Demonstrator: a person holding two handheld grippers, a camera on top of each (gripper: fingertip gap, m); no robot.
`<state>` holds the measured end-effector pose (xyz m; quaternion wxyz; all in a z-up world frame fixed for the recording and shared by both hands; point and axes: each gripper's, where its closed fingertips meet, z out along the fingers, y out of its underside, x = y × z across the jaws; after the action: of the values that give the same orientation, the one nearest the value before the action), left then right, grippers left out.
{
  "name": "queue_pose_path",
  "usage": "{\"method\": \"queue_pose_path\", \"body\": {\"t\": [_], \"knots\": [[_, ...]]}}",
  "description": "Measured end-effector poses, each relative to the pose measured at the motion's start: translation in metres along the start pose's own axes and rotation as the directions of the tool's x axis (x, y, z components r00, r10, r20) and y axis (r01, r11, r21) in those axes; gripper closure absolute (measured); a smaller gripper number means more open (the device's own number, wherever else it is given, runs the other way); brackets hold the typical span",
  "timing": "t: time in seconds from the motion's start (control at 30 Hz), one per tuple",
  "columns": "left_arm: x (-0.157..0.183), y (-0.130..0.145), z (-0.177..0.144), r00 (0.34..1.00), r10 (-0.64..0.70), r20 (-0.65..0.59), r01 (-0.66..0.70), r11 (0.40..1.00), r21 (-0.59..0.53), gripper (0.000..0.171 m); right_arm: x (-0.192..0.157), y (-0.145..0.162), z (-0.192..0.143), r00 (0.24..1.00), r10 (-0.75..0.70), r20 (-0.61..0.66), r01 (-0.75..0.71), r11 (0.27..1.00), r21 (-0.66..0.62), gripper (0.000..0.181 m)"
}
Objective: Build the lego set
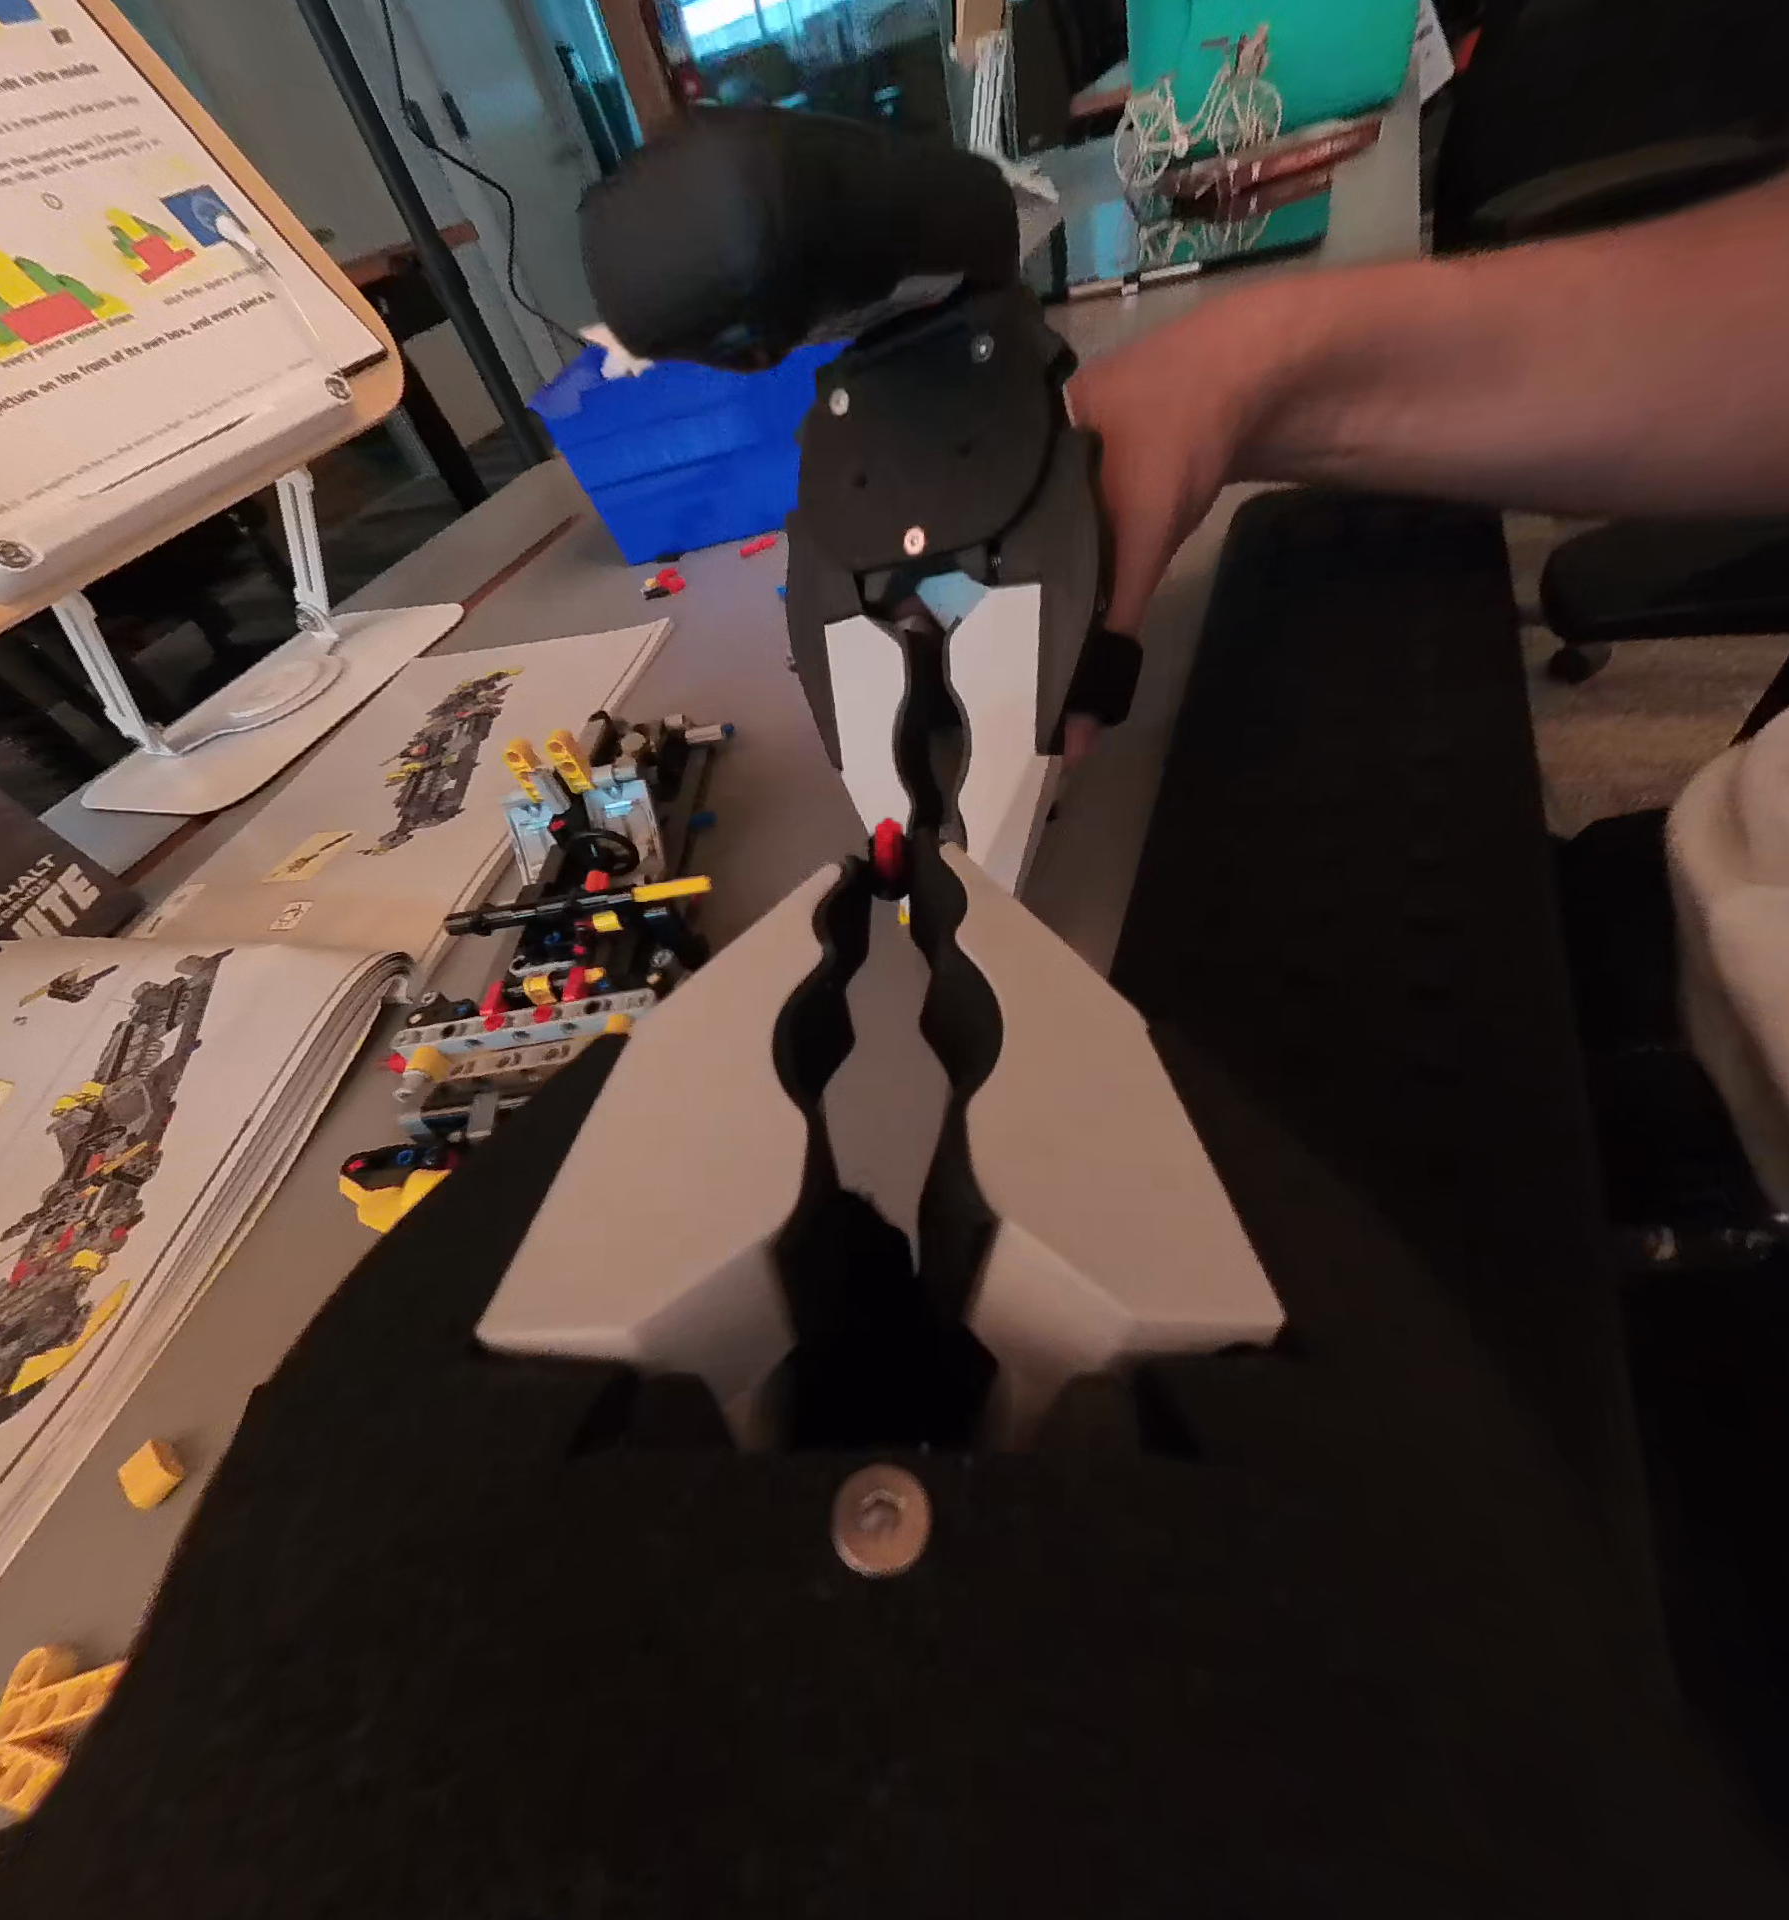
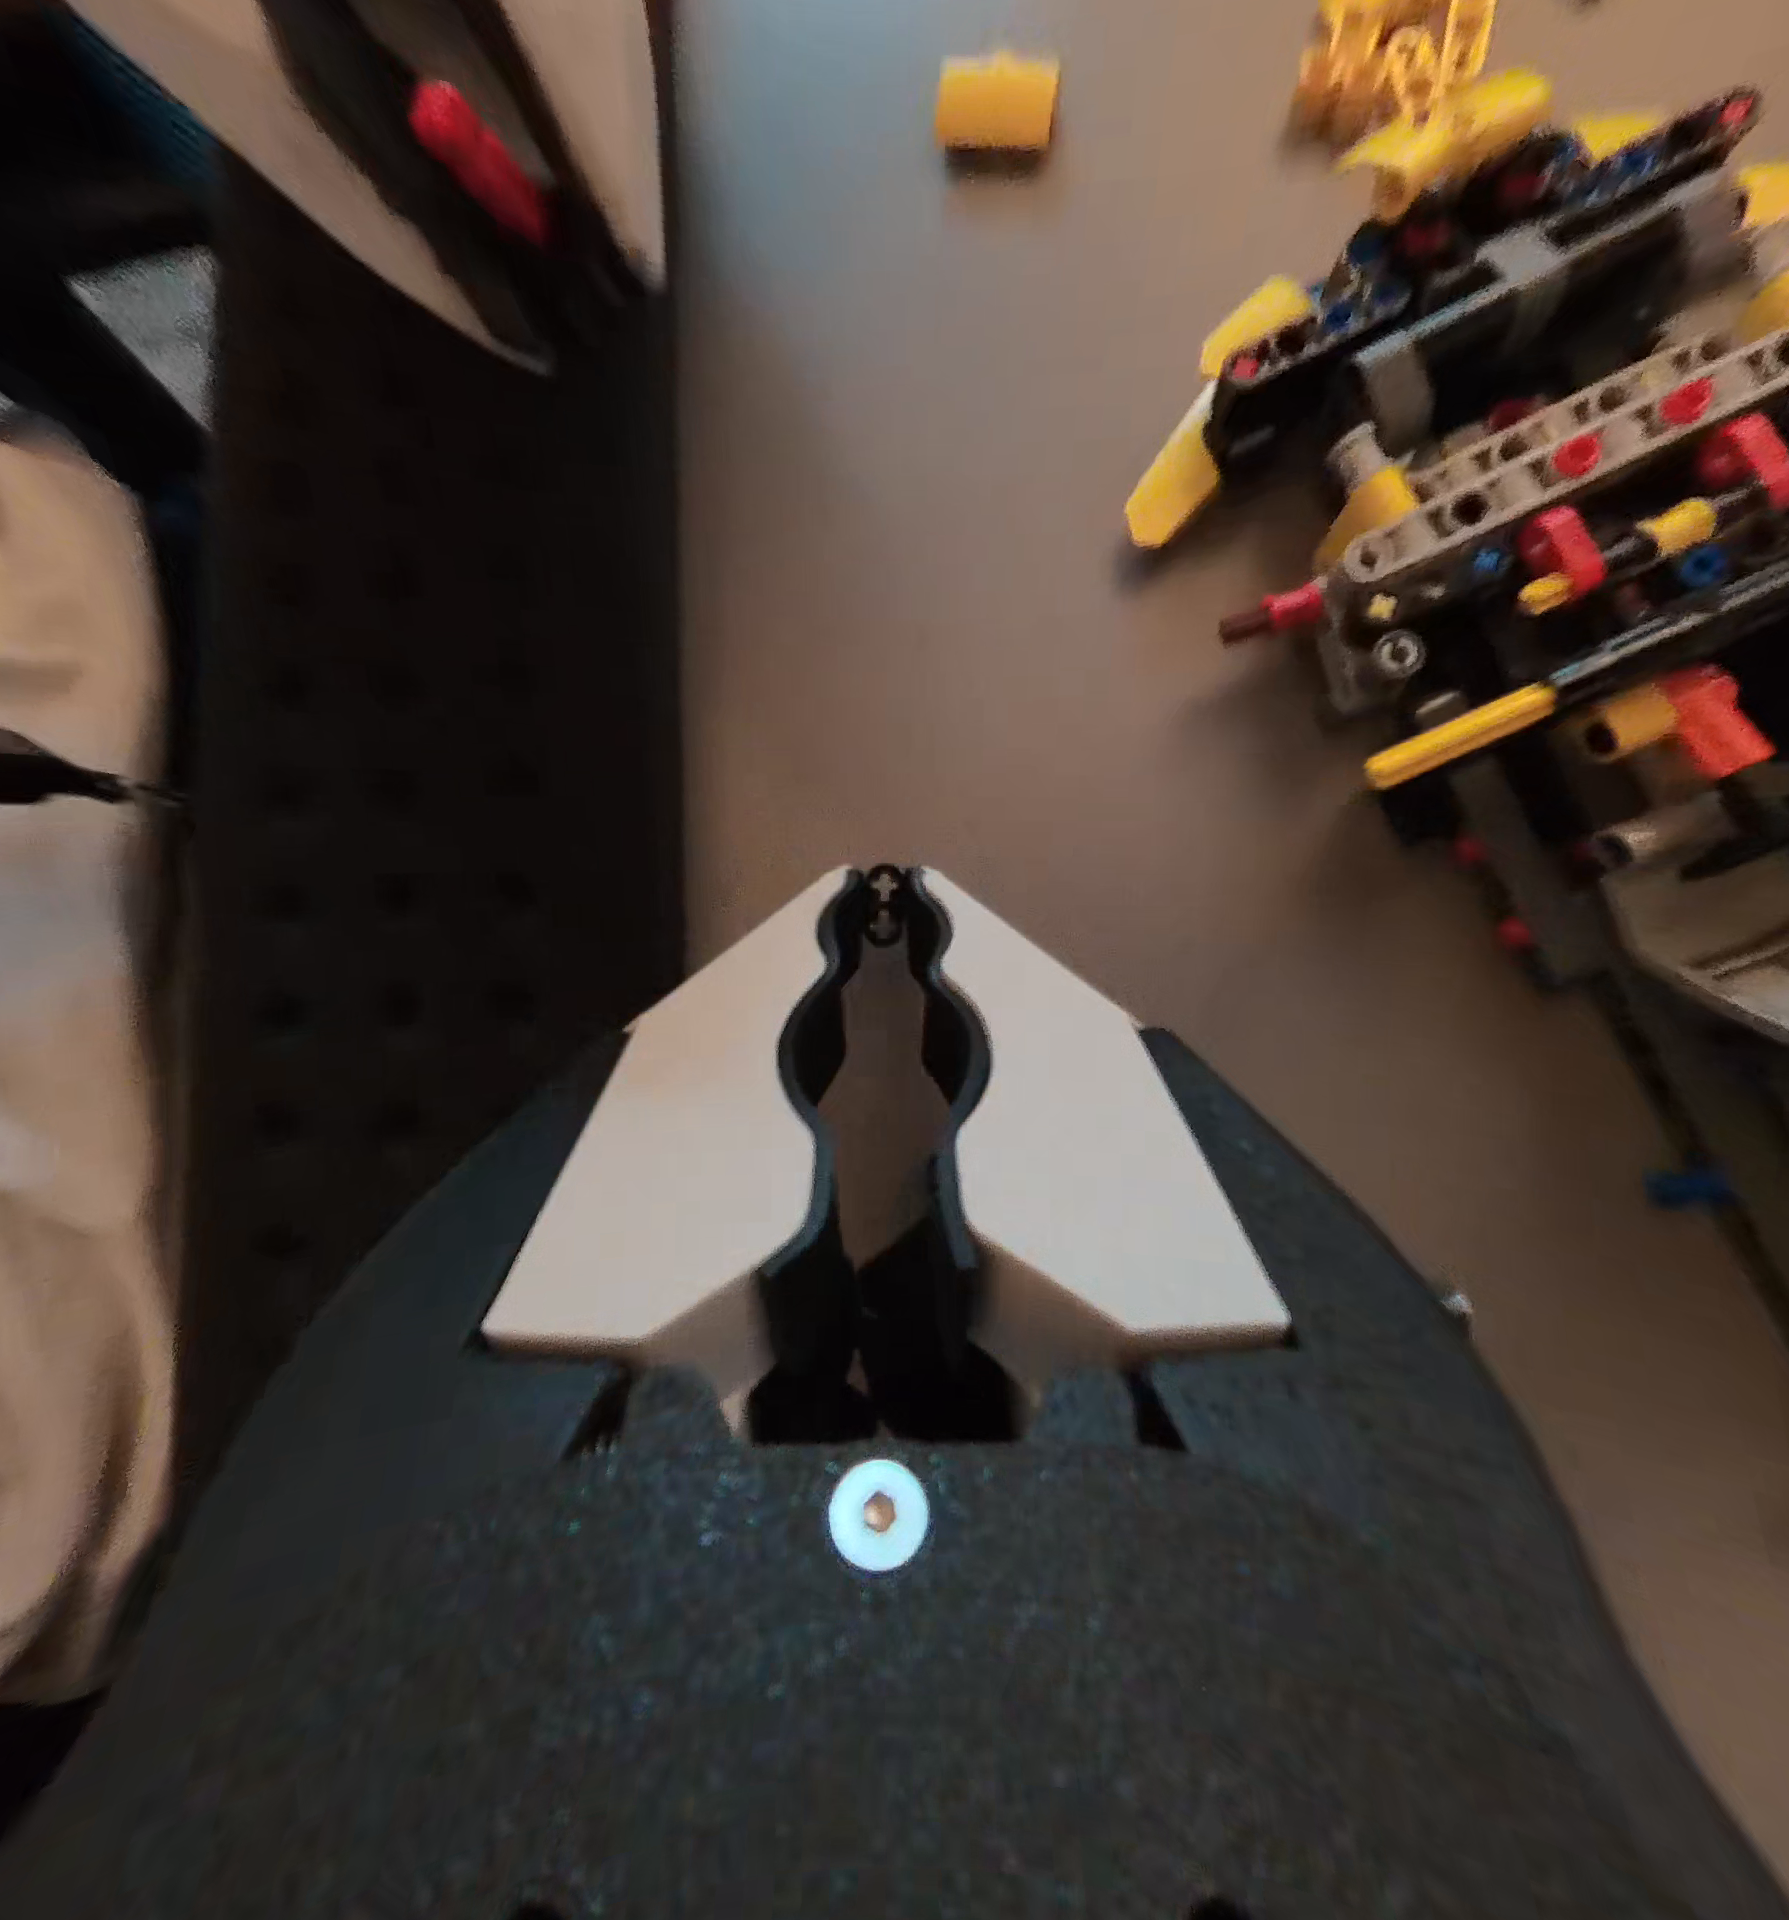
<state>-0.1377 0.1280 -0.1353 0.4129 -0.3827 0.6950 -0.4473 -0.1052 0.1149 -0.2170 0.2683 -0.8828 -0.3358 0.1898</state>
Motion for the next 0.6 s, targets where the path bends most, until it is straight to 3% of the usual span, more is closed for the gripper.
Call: {"method": "queue_pose_path", "body": {"t": [0.13,0.27,0.37,0.53,0.6], "knots": [[0.006,0.009,0.006,0.999,0.029,-0.025,-0.03,0.998,-0.061,0.167,0.001,0.004,0.003,1.0,0.0,-0.018,0.0,1.0,-0.011,0.174],[0.013,0.029,0.019,0.993,-0.026,-0.111,0.003,0.979,-0.202,0.167,0.003,0.004,0.003,0.999,-0.02,-0.037,0.021,1.0,0.009,0.174],[0.013,0.037,0.023,0.991,-0.032,-0.128,-0.001,0.969,-0.248,0.167,0.001,-0.001,0.003,0.999,-0.018,-0.031,0.019,0.999,0.048,0.175],[0.019,0.043,0.024,0.986,-0.014,-0.164,-0.032,0.96,-0.28,0.167,-0.014,-0.048,-0.031,0.996,-0.072,-0.051,0.086,0.926,0.367,0.175],[0.022,0.05,0.026,0.983,-0.001,-0.182,-0.057,0.947,-0.315,0.167,-0.019,-0.049,-0.029,0.991,-0.114,-0.066,0.13,0.929,0.348,0.175]]}}
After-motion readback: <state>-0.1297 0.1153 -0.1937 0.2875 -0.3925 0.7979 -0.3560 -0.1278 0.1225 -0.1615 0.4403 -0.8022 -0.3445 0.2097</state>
